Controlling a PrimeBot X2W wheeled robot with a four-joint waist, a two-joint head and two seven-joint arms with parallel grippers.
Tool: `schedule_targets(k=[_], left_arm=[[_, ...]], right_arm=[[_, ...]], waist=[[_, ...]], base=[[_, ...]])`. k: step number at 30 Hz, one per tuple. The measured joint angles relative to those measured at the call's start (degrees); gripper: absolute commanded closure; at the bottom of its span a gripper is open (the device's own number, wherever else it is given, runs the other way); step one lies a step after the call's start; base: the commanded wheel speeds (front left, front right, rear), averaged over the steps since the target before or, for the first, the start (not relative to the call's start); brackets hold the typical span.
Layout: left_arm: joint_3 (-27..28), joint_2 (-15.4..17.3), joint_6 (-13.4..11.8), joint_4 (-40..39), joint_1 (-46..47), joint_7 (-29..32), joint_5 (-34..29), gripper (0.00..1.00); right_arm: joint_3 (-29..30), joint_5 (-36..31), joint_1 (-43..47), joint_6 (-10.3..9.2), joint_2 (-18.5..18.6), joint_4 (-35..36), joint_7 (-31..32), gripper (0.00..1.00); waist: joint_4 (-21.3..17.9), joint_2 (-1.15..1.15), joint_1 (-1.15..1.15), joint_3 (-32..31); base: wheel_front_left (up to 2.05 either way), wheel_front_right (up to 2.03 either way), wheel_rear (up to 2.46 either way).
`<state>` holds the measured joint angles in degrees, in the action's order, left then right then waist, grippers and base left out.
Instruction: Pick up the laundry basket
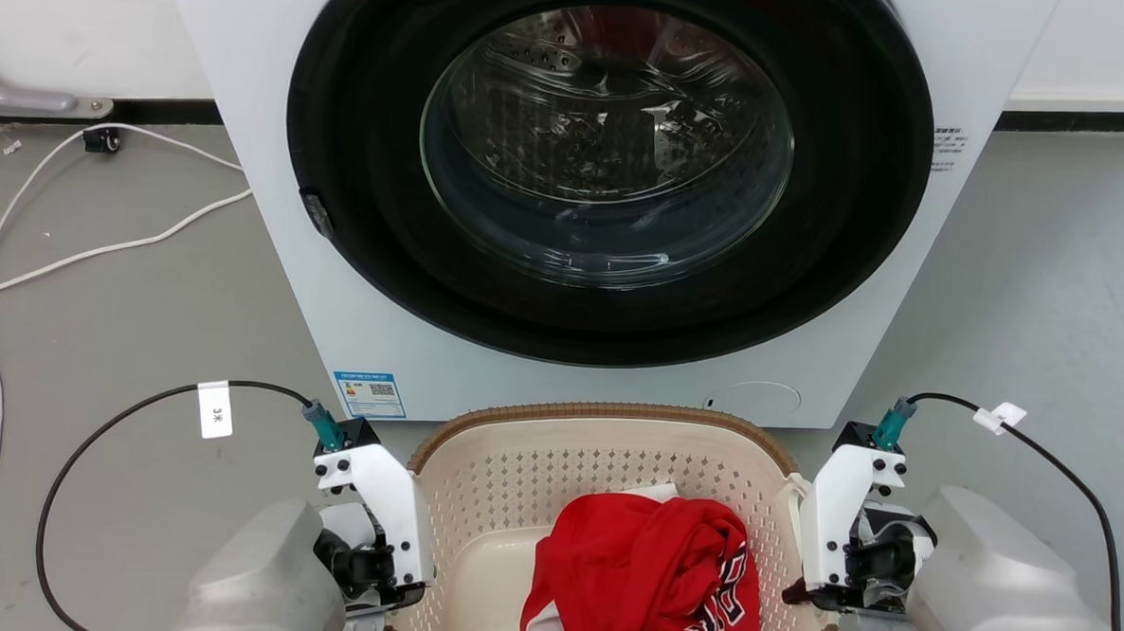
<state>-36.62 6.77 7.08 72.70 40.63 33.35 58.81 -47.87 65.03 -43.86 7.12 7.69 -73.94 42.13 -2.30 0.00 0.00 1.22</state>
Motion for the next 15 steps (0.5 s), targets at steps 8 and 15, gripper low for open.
schedule_targets(k=[8, 15], left_arm=[[-0.3, 0.0, 0.0, 0.1, 0.0, -0.2, 0.4, 1.0], [-0.5, 0.0, 0.0, 0.2, -0.1, -0.3, 0.6, 1.0]], right_arm=[[1.0, -1.1, -0.1, 0.0, -0.2, 0.0, 0.6, 1.0], [2.0, -2.2, -0.2, 0.0, -0.3, 0.0, 0.8, 1.0]], waist=[[-0.1, 0.0, 0.0, 0.0], [-0.2, 0.0, 0.0, 0.1]], base=[[0.0, 0.0, 0.0], [0.0, 0.0, 0.0]])
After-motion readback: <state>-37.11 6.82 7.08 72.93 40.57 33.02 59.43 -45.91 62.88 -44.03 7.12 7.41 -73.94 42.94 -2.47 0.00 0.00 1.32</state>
